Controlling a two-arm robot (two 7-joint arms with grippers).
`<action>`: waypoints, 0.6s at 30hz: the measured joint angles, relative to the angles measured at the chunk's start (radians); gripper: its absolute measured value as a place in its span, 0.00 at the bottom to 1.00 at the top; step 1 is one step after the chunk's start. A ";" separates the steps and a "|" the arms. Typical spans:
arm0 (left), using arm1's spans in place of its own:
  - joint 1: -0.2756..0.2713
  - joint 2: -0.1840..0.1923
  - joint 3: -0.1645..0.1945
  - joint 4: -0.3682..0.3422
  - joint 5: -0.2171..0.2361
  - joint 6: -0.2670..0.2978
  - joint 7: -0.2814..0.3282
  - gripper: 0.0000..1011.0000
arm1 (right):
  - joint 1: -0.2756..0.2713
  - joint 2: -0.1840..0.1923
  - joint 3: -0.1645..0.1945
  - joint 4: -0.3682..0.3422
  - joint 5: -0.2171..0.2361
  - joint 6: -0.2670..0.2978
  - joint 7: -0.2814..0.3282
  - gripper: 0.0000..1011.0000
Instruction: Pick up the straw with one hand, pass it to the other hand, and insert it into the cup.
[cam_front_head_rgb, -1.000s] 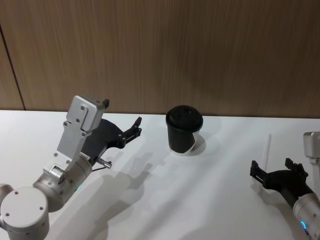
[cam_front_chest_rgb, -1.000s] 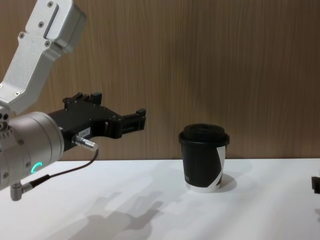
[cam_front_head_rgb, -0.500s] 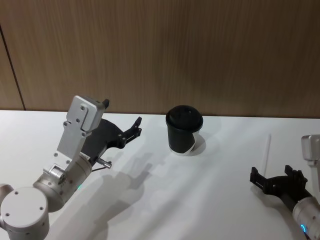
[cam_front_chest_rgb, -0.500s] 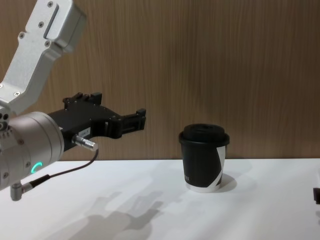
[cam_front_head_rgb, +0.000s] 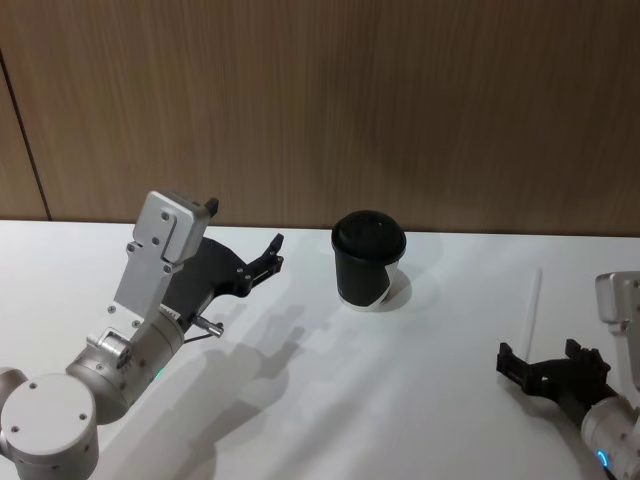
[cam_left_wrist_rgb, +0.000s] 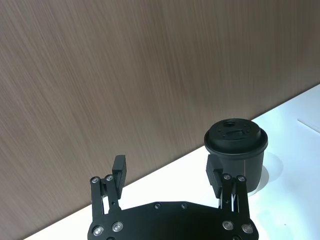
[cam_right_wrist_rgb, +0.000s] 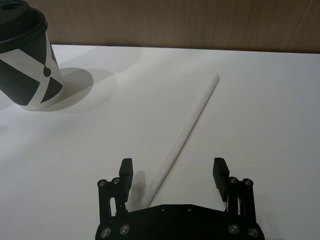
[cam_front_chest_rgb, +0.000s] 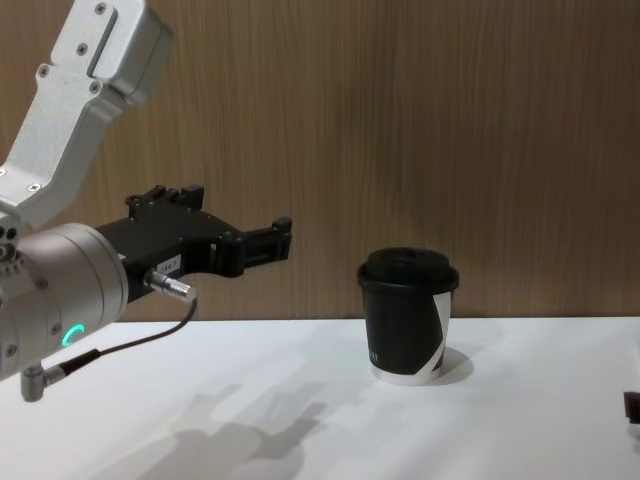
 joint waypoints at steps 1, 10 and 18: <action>0.000 0.000 0.000 0.000 0.000 0.000 0.000 0.99 | 0.000 -0.001 0.000 0.000 0.000 0.002 0.001 0.99; 0.000 0.000 0.000 0.000 0.000 0.000 0.000 0.99 | 0.007 -0.006 -0.002 0.007 -0.002 0.020 0.015 0.99; 0.000 0.000 0.000 0.000 0.000 0.000 0.000 0.99 | 0.015 -0.009 -0.006 0.016 -0.008 0.029 0.026 0.99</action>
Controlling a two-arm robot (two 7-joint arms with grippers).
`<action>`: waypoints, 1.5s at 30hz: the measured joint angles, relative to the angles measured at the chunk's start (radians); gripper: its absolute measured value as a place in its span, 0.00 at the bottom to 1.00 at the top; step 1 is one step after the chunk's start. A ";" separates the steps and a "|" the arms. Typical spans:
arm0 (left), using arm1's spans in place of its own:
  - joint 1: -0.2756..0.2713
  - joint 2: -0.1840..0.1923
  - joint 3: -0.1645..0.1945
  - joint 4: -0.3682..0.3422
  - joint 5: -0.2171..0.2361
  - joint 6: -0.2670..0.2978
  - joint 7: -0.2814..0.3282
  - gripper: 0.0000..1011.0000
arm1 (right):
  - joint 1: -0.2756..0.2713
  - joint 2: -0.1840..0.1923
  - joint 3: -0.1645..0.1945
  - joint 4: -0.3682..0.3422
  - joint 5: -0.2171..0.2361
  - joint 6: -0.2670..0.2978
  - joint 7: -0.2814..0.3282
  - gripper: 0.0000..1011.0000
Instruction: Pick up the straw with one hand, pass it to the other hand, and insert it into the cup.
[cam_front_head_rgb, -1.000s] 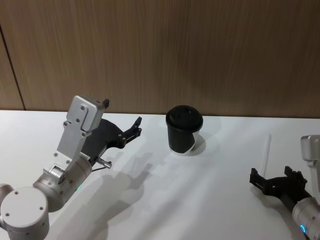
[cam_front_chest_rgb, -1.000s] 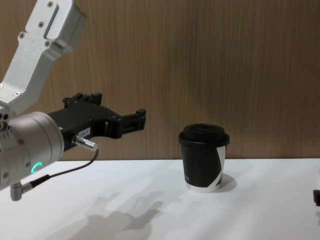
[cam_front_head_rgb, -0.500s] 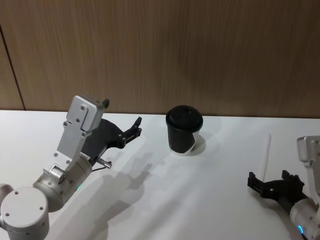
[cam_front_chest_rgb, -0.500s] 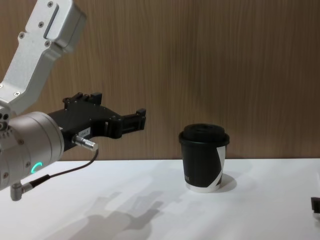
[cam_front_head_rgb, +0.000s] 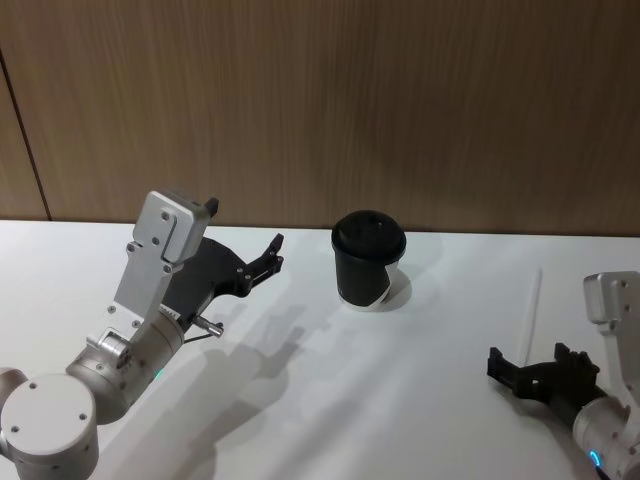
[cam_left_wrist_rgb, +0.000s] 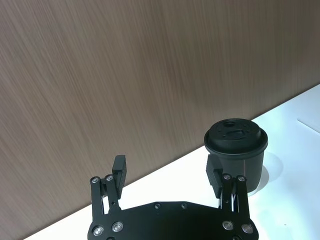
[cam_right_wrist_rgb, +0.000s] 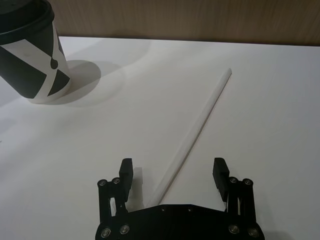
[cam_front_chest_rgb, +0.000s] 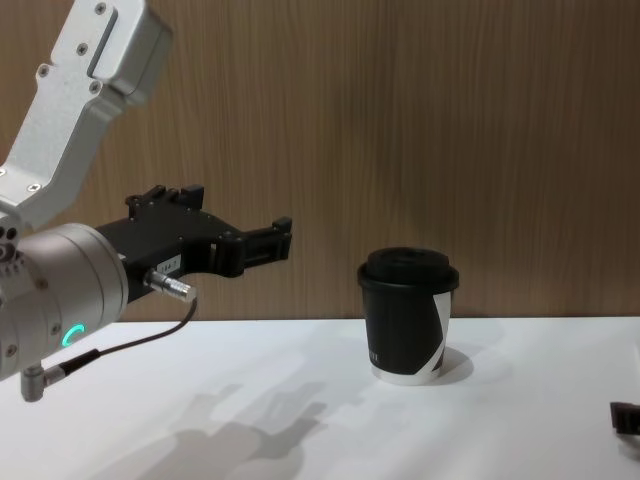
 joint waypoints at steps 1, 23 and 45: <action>0.000 0.000 0.000 0.000 0.000 0.000 0.000 0.99 | 0.000 0.000 0.000 0.000 0.000 0.000 0.000 0.99; 0.000 0.000 0.000 0.000 0.000 0.000 0.000 0.99 | 0.007 -0.009 -0.002 0.007 -0.018 0.034 0.012 0.96; 0.000 0.000 0.000 0.000 0.000 0.000 0.000 0.99 | 0.008 -0.012 -0.002 0.006 -0.022 0.046 0.015 0.65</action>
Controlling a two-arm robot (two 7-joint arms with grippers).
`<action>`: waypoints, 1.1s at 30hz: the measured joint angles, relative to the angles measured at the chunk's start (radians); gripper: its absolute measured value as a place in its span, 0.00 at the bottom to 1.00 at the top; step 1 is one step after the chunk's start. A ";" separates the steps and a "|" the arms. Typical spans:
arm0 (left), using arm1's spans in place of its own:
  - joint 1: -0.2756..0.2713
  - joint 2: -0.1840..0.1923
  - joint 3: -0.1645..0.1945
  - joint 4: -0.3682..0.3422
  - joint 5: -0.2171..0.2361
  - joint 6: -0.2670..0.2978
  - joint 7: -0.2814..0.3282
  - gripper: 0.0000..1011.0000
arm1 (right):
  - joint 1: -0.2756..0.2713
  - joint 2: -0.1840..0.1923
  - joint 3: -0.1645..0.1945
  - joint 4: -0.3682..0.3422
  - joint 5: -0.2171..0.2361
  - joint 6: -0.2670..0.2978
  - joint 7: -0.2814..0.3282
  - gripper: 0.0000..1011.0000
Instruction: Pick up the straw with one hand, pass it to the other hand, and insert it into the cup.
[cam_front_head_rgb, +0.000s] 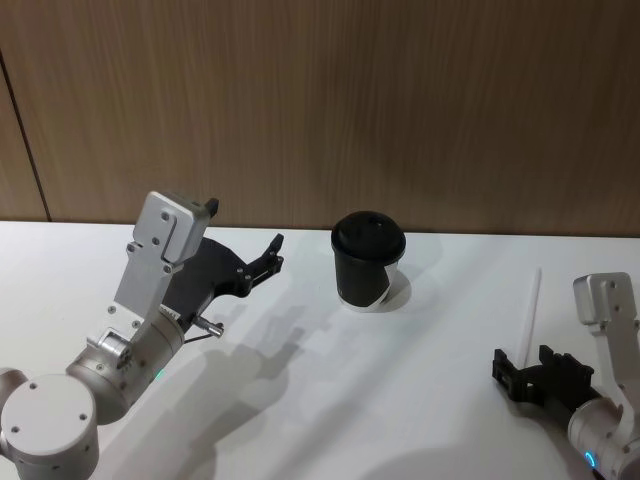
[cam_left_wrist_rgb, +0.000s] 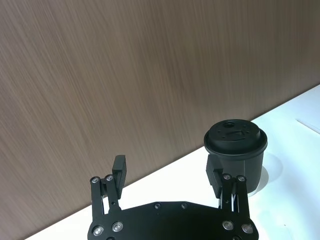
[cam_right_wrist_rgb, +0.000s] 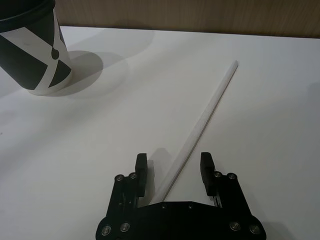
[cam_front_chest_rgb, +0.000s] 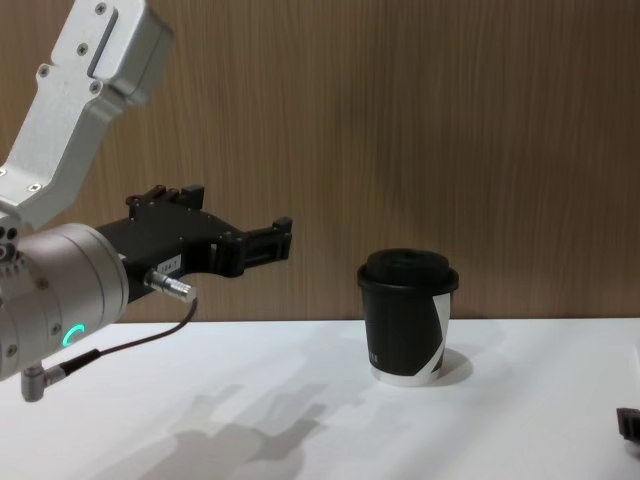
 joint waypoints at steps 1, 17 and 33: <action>0.000 0.000 0.000 0.000 0.000 0.000 0.000 0.99 | 0.000 0.000 0.000 0.000 0.000 0.000 0.000 0.63; 0.000 0.000 0.000 0.000 0.000 0.000 0.000 0.99 | 0.000 0.000 0.000 0.000 -0.001 0.003 0.000 0.54; 0.000 0.000 0.000 0.000 0.000 0.000 0.000 0.99 | 0.000 0.000 0.000 0.000 -0.001 0.004 0.000 0.43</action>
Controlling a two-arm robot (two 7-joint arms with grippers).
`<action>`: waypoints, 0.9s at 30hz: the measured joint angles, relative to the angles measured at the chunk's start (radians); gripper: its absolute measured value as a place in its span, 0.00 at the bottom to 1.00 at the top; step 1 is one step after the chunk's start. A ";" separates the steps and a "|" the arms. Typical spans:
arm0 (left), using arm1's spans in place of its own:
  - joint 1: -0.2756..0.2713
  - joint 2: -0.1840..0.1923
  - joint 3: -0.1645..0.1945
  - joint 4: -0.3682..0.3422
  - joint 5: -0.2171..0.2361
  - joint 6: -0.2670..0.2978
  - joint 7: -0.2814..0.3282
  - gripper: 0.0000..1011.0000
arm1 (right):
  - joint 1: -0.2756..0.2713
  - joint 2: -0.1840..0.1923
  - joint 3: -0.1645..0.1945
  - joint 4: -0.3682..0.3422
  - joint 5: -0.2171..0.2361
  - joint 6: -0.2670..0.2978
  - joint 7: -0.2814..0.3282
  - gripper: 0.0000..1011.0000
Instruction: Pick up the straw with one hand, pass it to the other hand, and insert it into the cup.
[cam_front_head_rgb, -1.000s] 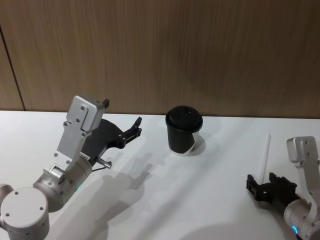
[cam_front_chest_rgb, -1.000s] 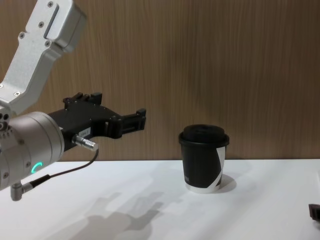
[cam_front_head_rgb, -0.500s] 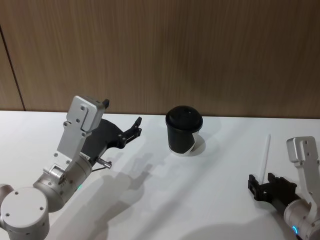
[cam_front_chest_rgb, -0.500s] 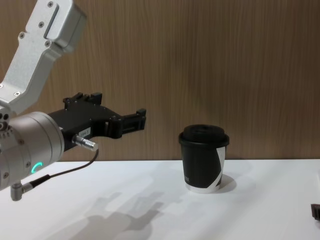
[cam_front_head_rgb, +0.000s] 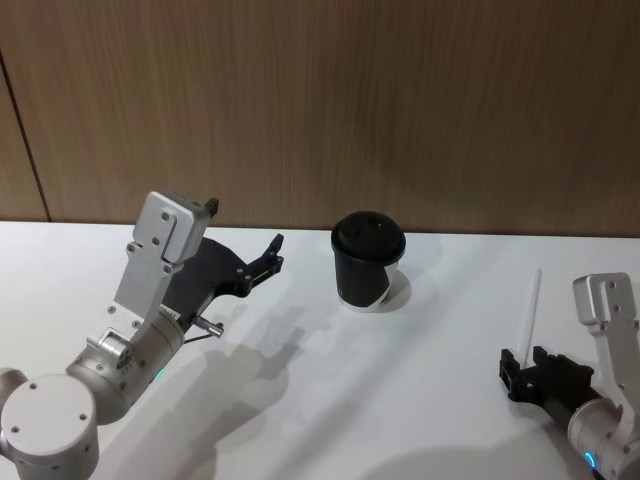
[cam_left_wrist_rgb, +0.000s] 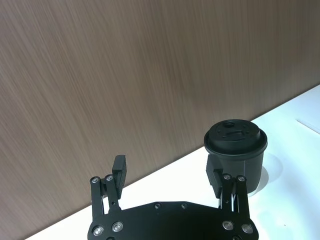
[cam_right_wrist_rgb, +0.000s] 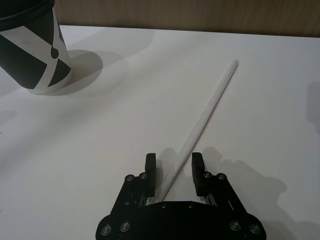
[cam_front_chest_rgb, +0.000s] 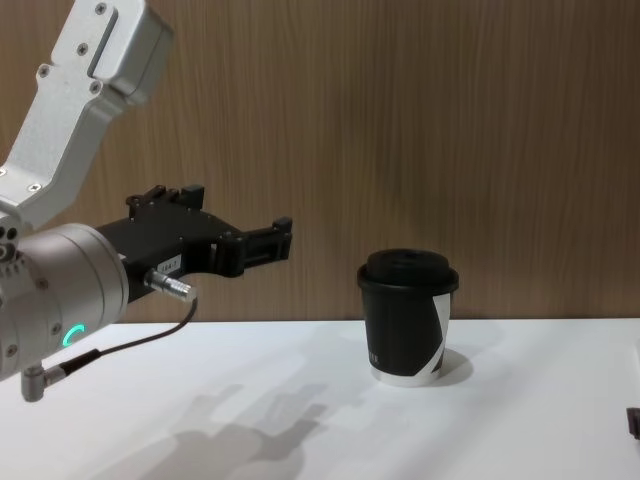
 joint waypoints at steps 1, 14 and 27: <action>0.000 0.000 0.000 0.000 0.000 0.000 0.000 0.99 | 0.000 0.000 0.000 0.000 0.000 0.000 0.000 0.43; 0.000 0.000 0.000 0.000 0.000 0.000 0.000 0.99 | 0.000 0.000 0.000 0.000 0.000 0.000 0.000 0.34; 0.000 0.000 0.000 0.000 0.000 0.000 0.000 0.99 | 0.000 0.000 0.000 0.000 0.000 0.000 0.000 0.26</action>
